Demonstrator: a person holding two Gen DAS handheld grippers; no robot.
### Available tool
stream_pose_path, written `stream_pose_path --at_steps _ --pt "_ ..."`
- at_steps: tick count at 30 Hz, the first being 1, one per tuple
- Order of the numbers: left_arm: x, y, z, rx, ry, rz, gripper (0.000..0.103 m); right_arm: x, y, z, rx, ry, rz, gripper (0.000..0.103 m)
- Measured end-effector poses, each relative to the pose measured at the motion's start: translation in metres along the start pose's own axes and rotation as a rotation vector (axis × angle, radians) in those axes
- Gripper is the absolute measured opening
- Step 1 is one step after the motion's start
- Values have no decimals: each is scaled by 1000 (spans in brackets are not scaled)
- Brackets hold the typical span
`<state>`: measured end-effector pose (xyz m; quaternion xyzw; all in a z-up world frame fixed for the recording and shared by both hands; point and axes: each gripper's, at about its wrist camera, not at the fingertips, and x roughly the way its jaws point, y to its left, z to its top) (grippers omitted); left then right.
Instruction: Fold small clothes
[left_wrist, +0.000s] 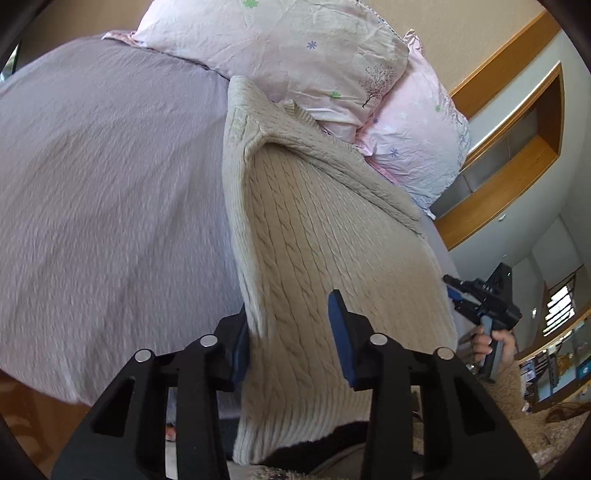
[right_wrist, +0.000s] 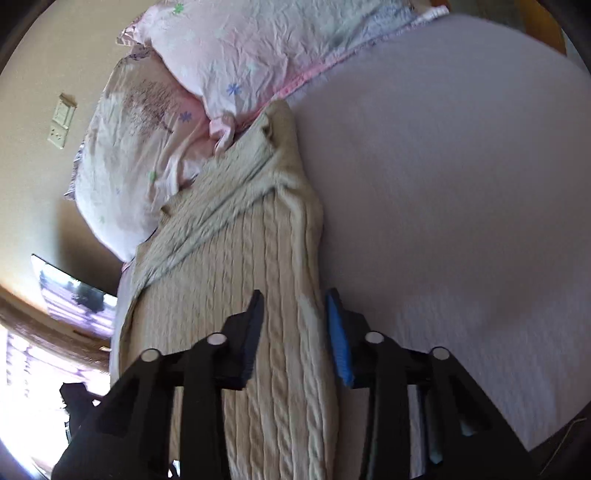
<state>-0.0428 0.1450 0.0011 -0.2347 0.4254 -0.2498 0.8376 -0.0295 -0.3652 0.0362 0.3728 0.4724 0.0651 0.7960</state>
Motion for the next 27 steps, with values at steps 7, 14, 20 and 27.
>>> stream_pose_path --at_steps 7,14,20,27 --pt "-20 -2 -43 -56 -12 -70 25 -24 1 -70 -89 136 207 9" --pt "-15 -16 -18 -43 -6 -50 7 -38 47 -19 -204 -2 334 7" --pt "-9 -18 113 -90 -192 -67 7 -5 95 97 -192 -198 345 7" --pt "106 24 227 -259 -164 46 7 112 49 188 95 -238 112 7"
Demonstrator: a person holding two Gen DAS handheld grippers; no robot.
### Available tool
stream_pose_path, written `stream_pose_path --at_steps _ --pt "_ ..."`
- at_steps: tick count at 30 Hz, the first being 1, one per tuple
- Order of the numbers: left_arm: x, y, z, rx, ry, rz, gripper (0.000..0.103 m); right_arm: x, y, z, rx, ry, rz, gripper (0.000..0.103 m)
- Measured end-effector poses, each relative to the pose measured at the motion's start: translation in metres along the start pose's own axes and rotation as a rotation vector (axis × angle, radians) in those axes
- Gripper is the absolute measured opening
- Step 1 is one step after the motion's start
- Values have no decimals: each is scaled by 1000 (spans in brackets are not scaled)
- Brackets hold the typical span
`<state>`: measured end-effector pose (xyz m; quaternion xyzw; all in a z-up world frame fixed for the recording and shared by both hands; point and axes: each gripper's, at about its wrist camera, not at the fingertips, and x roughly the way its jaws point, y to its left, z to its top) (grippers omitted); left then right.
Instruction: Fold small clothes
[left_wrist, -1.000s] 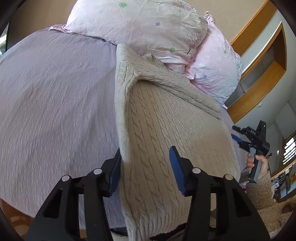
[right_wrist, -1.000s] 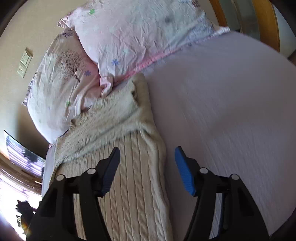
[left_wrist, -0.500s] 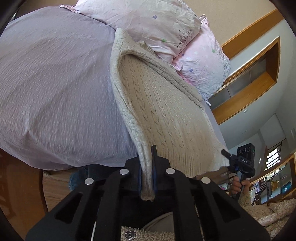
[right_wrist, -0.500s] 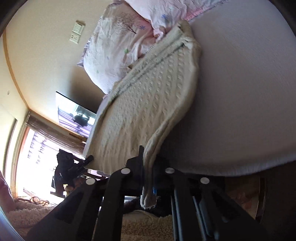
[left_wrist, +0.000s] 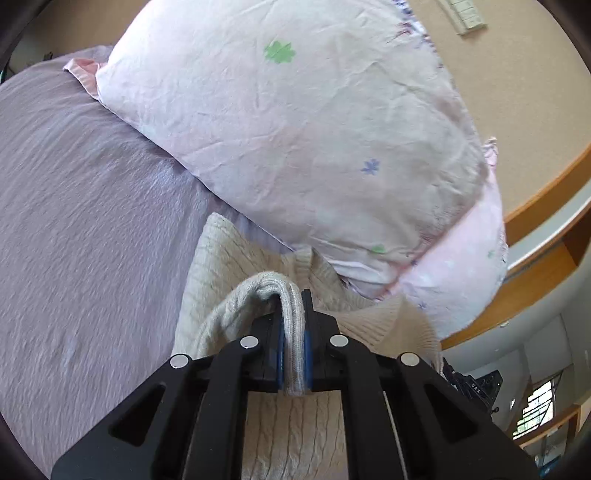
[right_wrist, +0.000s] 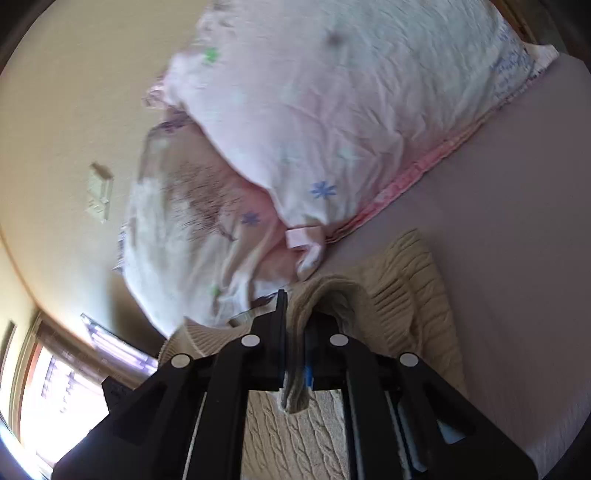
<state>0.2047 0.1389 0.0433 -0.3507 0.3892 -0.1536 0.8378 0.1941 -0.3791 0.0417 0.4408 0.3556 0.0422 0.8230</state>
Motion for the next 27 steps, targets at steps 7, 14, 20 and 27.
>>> stream_pose_path --at_steps 7,14,20,27 --pt "34 12 10 -64 76 3 48 7 -4 5 -37 -154 -126 98" --pt "-19 13 7 29 -11 66 88 -24 -1 3 -112 -236 -33 101" --pt "3 39 -9 -5 156 101 49 -16 0 5 -108 -171 -10 101" --pt "7 48 -33 -148 172 -3 21 -20 -3 8 -67 -142 42 101"
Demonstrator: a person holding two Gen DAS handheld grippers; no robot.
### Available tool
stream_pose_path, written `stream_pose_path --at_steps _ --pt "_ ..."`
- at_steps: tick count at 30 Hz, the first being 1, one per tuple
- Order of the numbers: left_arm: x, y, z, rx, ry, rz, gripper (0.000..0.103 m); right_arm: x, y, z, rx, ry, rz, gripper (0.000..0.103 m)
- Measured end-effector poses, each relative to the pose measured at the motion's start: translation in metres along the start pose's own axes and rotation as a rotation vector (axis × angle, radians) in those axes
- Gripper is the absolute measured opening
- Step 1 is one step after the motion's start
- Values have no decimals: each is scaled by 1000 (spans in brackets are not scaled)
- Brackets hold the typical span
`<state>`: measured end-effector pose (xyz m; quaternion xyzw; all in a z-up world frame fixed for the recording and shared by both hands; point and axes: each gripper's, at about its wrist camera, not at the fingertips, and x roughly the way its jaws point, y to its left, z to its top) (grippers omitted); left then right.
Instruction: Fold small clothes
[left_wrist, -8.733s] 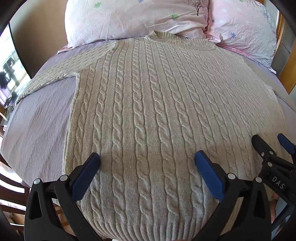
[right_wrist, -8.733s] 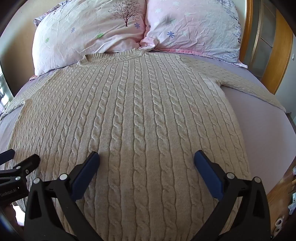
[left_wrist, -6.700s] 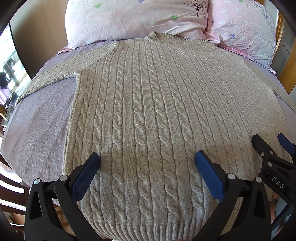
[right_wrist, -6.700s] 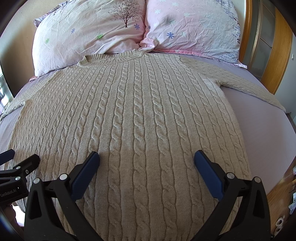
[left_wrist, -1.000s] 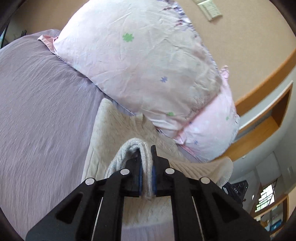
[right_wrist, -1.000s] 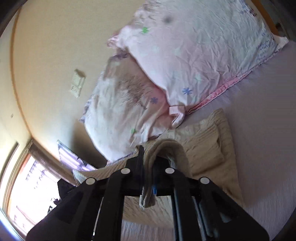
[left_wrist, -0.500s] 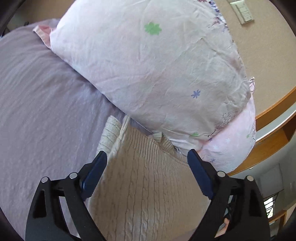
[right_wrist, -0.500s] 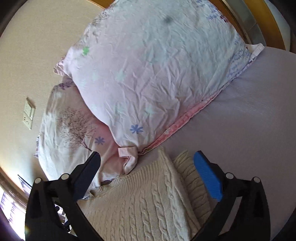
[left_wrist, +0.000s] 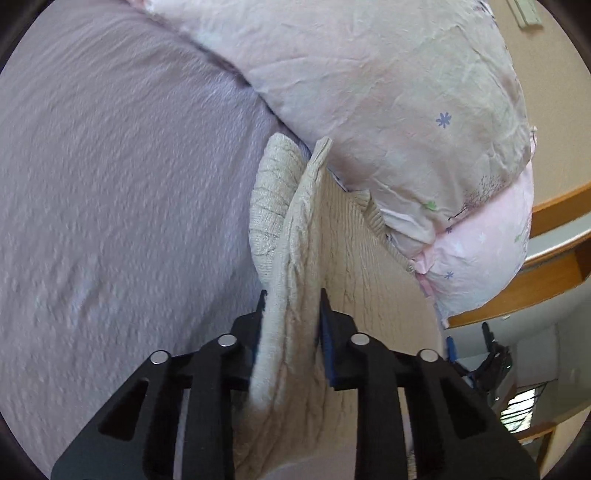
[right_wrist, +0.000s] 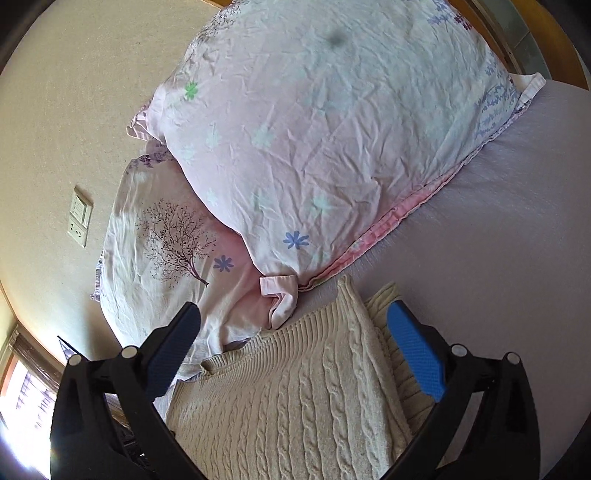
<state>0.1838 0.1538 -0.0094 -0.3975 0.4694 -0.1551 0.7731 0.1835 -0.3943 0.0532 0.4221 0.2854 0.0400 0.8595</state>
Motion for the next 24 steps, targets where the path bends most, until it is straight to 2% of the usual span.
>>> stream_pose_path --at_steps 2,4,8,10,12,16,17,18,19,20,21,22,23,24 --pt "-3 -2 -2 -74 -27 -67 19 -4 1 2 7 -4 22 101" --pt "-8 -22 -4 -99 -46 -188 17 -10 3 5 3 -15 45 101" --pt "8 -113 -18 24 -23 -379 17 -26 9 14 -36 -53 52 101" --pt "46 -162 -36 69 59 -470 17 -35 11 20 -82 -82 26 101" --pt "95 -199 -60 104 150 -517 17 -41 10 26 -124 -103 -20 101" --pt "205 -234 -103 -13 456 -575 18 -45 -6 37 -145 -84 -70 101" --pt "214 -239 -109 -26 492 -594 18 -45 -12 39 -125 -64 -56 101" --pt "212 -244 -112 -6 501 -649 18 -46 -16 41 -105 -44 -33 101" --pt "202 -250 -111 47 482 -672 19 -46 -19 42 -90 -19 -5 101" --pt "185 -252 -106 109 424 -656 22 -44 -20 43 -81 8 18 99" --pt "167 -251 -100 155 358 -627 42 -43 -20 42 -78 36 39 94" --pt "148 -247 -94 193 286 -576 67 -41 -18 40 -87 74 44 88" --pt "131 -240 -88 227 217 -498 74 -37 -15 37 -106 115 29 86" --pt "117 -234 -84 270 156 -414 76 -32 -12 34 -129 148 4 80"
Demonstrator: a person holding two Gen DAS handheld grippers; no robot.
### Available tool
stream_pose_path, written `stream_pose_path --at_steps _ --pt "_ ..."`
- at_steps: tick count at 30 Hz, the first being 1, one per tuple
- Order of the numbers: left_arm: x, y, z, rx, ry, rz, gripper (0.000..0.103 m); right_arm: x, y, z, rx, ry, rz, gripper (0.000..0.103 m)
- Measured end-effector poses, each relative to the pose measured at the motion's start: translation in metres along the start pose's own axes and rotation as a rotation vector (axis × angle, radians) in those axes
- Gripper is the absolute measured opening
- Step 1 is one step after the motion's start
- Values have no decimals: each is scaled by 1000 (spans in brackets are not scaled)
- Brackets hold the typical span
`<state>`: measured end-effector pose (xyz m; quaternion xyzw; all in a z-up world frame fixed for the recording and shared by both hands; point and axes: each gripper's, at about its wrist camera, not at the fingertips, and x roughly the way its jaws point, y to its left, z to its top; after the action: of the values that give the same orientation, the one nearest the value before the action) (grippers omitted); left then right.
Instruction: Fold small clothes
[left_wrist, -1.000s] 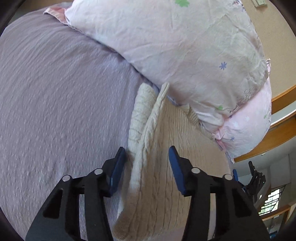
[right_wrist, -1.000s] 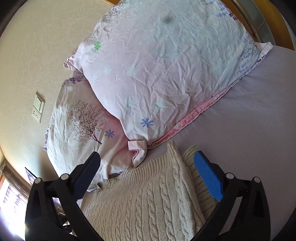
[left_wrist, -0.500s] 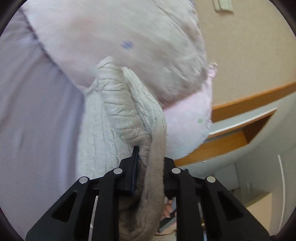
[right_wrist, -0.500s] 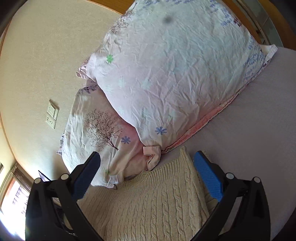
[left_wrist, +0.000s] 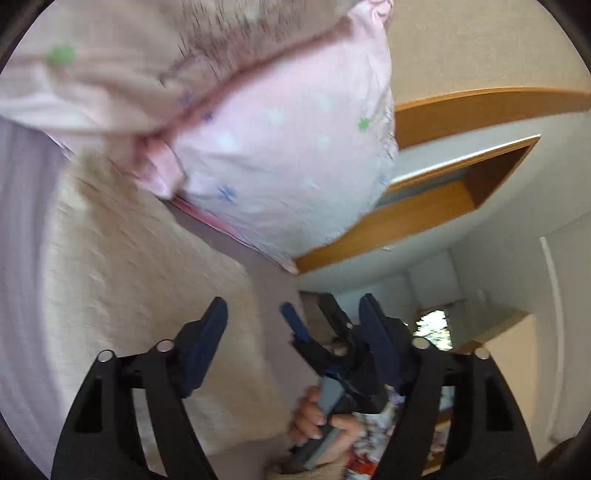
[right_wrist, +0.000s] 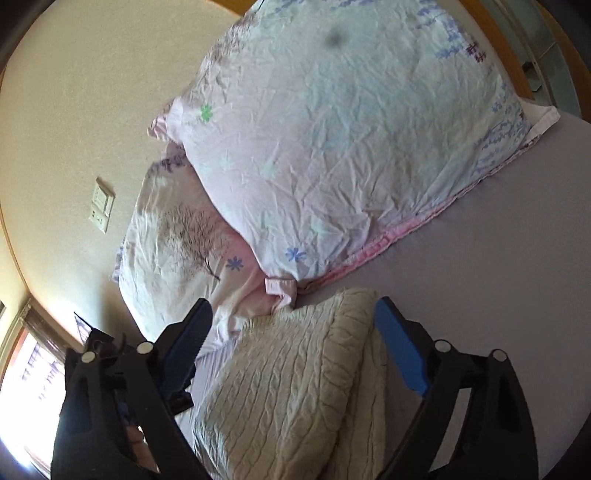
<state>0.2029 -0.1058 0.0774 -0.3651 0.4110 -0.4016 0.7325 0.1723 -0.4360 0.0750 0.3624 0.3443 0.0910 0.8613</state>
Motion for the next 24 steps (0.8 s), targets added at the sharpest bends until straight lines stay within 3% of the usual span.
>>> stream_pose_path --at_steps 3,5,6,7,8,11,14,15,16,18,21,22,23,24 --pt "-29 12 -1 102 -53 268 78 18 -2 -7 -5 89 -82 71" --pt "-34 29 -6 116 -31 369 78 30 -7 -13 17 156 -103 71" --pt "-31 38 -5 110 -9 404 78 35 -8 -16 11 180 -111 66" --pt "-29 46 -8 100 13 427 78 39 -6 -19 -11 190 -126 29" --pt "-25 54 -9 89 34 438 78 42 -6 -21 -28 173 -158 14" --pt "-11 66 -10 70 77 439 80 38 -18 -14 41 82 -117 13" --pt "-1 67 -11 65 89 417 82 41 -29 -13 94 116 -106 17" --pt "3 68 -11 61 95 409 82 41 -31 -13 118 140 -119 31" --pt "6 67 -14 59 102 409 82 40 -30 -13 124 154 -141 58" --pt "9 69 -16 50 105 402 83 38 -25 -13 91 165 -140 76" --pt "15 70 -18 30 88 375 82 51 -25 -20 96 257 -128 74" --pt "16 69 -18 32 85 375 78 57 -27 -24 106 295 -127 61" --pt "18 69 -18 34 84 381 74 56 -27 -25 101 282 -122 59" --pt "17 69 -19 37 80 383 65 54 -25 -25 94 275 -98 42"
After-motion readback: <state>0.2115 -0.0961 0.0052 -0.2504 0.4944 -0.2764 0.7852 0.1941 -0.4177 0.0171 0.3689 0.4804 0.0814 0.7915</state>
